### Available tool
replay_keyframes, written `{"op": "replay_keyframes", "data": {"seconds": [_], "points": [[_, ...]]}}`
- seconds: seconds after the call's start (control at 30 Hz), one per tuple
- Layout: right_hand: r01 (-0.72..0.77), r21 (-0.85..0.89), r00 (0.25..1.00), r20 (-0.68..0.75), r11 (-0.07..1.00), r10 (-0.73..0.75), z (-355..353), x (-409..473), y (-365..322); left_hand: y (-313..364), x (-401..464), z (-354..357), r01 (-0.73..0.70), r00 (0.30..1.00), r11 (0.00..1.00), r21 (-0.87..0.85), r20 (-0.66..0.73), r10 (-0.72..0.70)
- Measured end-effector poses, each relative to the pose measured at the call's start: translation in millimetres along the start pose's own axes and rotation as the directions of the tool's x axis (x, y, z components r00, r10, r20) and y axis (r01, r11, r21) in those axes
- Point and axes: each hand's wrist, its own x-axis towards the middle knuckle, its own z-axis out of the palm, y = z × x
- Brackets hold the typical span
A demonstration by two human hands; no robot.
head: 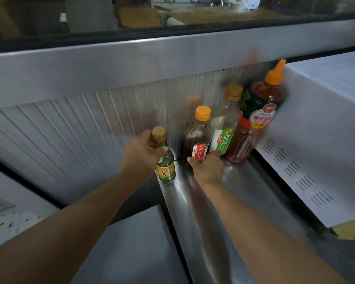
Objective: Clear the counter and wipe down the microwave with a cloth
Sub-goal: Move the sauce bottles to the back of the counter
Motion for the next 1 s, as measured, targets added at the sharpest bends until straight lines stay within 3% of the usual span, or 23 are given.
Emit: {"op": "replay_keyframes", "data": {"seconds": [0.2,0.47,0.67,1.0], "points": [[0.057,-0.11,0.988,0.152,0.992,-0.04,-18.3,-5.7,9.6,10.6,4.7,7.9,0.007,1.0,1.0,0.002,-0.002,-0.007],[0.214,-0.29,0.961,0.236,0.933,-0.147,-33.2,-12.6,20.0,21.9,15.4,26.8,0.048,0.998,0.998,0.046,-0.03,-0.047],[0.385,-0.479,0.912,0.329,0.789,-0.245,-42.6,-15.2,26.0,26.9,17.3,33.4,0.061,0.995,0.991,0.116,-0.09,-0.051],[0.419,-0.525,0.891,0.393,0.741,-0.225,-64.2,-17.2,33.0,30.8,13.9,33.6,0.066,0.992,0.99,0.121,-0.114,-0.053]]}}
